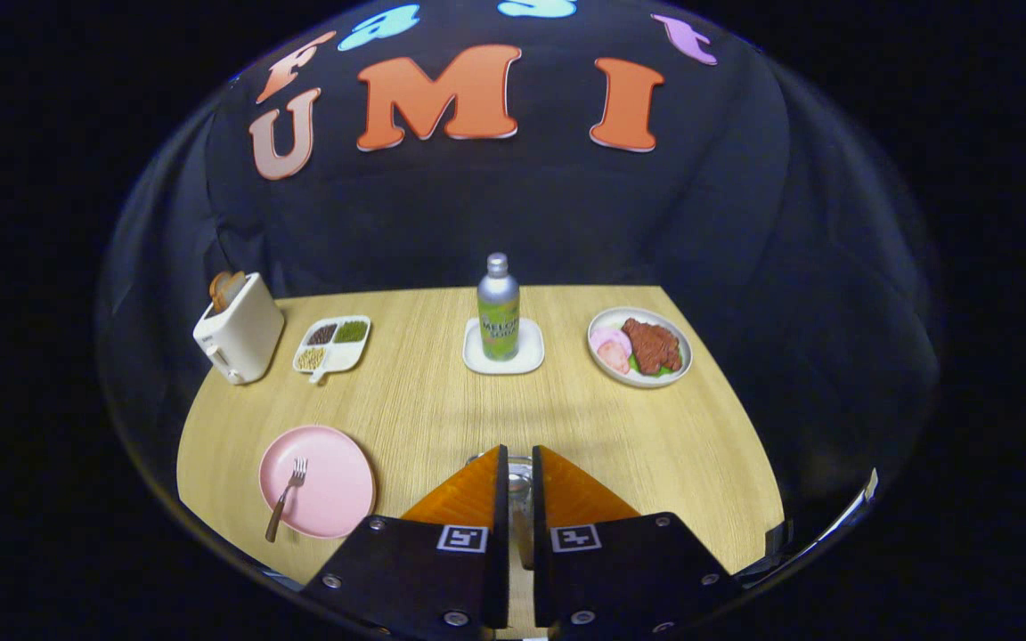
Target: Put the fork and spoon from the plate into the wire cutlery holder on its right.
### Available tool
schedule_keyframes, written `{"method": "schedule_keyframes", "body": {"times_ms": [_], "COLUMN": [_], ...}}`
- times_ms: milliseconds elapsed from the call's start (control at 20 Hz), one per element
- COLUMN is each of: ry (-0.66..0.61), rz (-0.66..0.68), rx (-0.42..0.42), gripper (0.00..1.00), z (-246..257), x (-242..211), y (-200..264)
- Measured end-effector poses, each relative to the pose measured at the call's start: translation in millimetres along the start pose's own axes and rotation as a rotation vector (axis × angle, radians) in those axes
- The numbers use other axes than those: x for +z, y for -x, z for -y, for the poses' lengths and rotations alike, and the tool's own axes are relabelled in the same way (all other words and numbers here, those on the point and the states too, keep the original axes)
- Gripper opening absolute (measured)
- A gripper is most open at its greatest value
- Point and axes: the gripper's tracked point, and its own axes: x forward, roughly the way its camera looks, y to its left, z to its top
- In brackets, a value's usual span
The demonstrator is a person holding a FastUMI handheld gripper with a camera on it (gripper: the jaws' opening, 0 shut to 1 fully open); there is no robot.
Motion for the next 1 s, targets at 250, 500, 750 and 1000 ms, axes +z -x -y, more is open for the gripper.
{"method": "schedule_keyframes", "body": {"times_ms": [250,500,750,1000], "ry": [-0.046,-0.002,0.013,0.012], "rz": [0.257,0.473,0.567,0.608], "rx": [-0.077,-0.109,-0.089,-0.030], "gripper": [0.16,0.35,0.65,0.83], "z": [15,8,-30,-74], "x": [62,111,128,132], "y": [30,67,84,87]}}
